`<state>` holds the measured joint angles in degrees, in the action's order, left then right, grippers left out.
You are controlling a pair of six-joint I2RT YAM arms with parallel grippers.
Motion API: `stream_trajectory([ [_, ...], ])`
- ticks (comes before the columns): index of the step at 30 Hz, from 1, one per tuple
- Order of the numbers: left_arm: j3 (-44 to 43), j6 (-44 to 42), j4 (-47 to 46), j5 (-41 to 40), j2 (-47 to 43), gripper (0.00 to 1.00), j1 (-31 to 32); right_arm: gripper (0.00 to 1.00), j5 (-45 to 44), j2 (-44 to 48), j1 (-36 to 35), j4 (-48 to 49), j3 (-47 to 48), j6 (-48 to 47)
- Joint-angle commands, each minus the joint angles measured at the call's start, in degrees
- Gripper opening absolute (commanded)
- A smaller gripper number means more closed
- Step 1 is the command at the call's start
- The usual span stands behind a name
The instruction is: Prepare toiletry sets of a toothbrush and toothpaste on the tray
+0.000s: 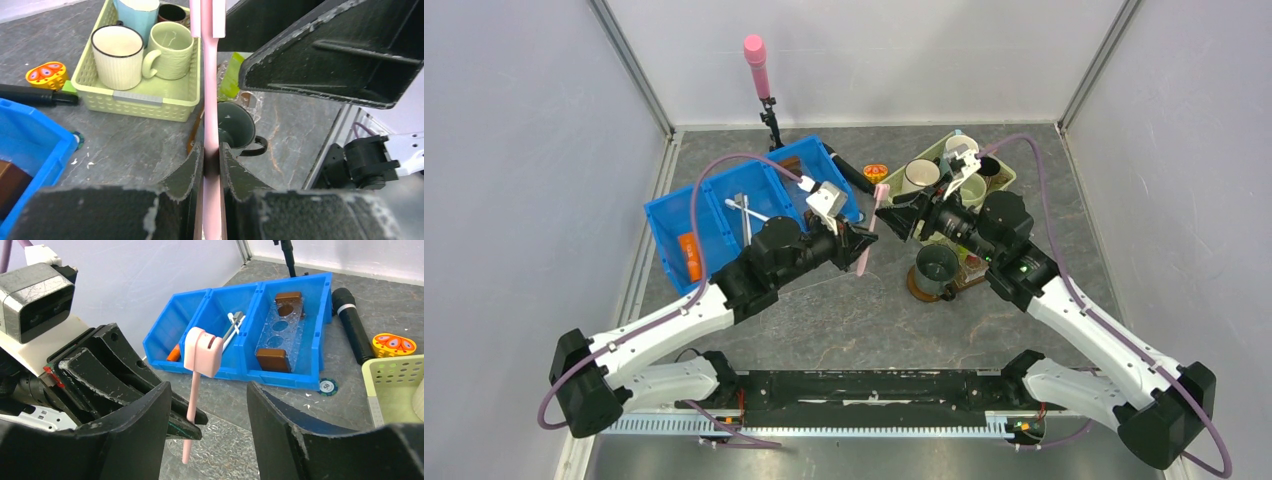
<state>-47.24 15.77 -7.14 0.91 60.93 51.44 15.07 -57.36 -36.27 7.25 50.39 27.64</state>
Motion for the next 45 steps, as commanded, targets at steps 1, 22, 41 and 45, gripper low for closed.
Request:
stream_trajectory([
  [1,-1.9,3.9,-4.9,3.9,0.5,0.02,-0.1,0.6,1.4,0.3,-0.3,5.5,-0.7,1.0],
  [22,-3.6,4.7,-7.5,1.7,2.1,0.02,-0.1,0.32,3.5,-2.9,-0.3,8.7,-0.6,2.3],
  [41,-2.8,5.5,-8.2,1.6,1.6,0.02,-0.2,0.47,1.4,-1.6,-0.3,6.8,-1.5,0.4],
  [45,-3.0,5.0,-8.0,3.3,2.1,0.02,-0.2,0.44,1.7,-1.5,-0.3,7.9,-1.3,0.8],
])
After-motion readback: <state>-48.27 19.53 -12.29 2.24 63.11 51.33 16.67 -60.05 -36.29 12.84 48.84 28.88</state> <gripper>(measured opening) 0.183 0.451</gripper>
